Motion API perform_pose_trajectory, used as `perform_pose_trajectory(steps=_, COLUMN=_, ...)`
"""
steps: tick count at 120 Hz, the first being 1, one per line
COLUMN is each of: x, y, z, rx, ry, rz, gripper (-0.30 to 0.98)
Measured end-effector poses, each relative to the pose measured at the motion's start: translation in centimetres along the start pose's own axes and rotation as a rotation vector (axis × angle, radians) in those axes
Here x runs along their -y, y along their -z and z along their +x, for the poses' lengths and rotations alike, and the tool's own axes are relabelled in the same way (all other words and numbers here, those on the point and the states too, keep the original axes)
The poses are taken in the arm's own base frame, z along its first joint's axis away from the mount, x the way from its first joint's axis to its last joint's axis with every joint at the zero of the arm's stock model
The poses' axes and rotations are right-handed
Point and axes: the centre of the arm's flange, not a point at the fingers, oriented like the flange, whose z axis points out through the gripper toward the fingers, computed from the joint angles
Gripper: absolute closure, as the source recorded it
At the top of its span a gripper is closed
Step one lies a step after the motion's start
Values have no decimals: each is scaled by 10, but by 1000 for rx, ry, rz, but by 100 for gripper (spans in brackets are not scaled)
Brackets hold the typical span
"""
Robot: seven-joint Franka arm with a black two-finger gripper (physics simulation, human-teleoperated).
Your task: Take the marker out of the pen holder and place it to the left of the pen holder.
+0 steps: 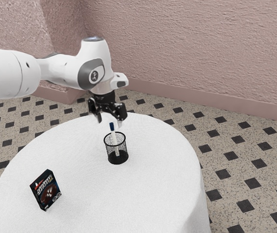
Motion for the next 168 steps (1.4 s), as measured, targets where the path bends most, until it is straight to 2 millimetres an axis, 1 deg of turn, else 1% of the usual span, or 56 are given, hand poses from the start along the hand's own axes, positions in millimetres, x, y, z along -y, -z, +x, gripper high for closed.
perform_pose_trajectory(steps=12, x=2, y=-5, z=13, rx=-32, ry=2, rz=4, gripper=0)
perform_pose_trajectory(steps=25, x=2, y=-12, z=17, rx=-45, ry=3, rz=5, gripper=0)
perform_pose_trajectory(steps=33, x=10, y=-18, z=20, rx=-45, ry=14, rz=7, gripper=0)
perform_pose_trajectory(steps=61, x=15, y=-34, z=21, rx=-47, ry=28, rz=-2, gripper=0)
perform_pose_trajectory(steps=81, x=15, y=-40, z=18, rx=-45, ry=33, rz=-9, gripper=0)
perform_pose_trajectory(steps=91, x=16, y=-39, z=18, rx=-48, ry=34, rz=-11, gripper=1)
perform_pose_trajectory(steps=97, x=15, y=-37, z=16, rx=-50, ry=33, rz=-12, gripper=6)
perform_pose_trajectory(steps=106, x=16, y=-36, z=15, rx=-50, ry=28, rz=-10, gripper=25)
perform_pose_trajectory(steps=112, x=16, y=-36, z=14, rx=-51, ry=26, rz=-9, gripper=35)
perform_pose_trajectory(steps=123, x=16, y=-37, z=14, rx=-50, ry=20, rz=-8, gripper=47)
perform_pose_trajectory(steps=146, x=16, y=-36, z=14, rx=-51, ry=13, rz=-6, gripper=61)
perform_pose_trajectory(steps=168, x=16, y=-37, z=13, rx=-49, ry=10, rz=-4, gripper=68)
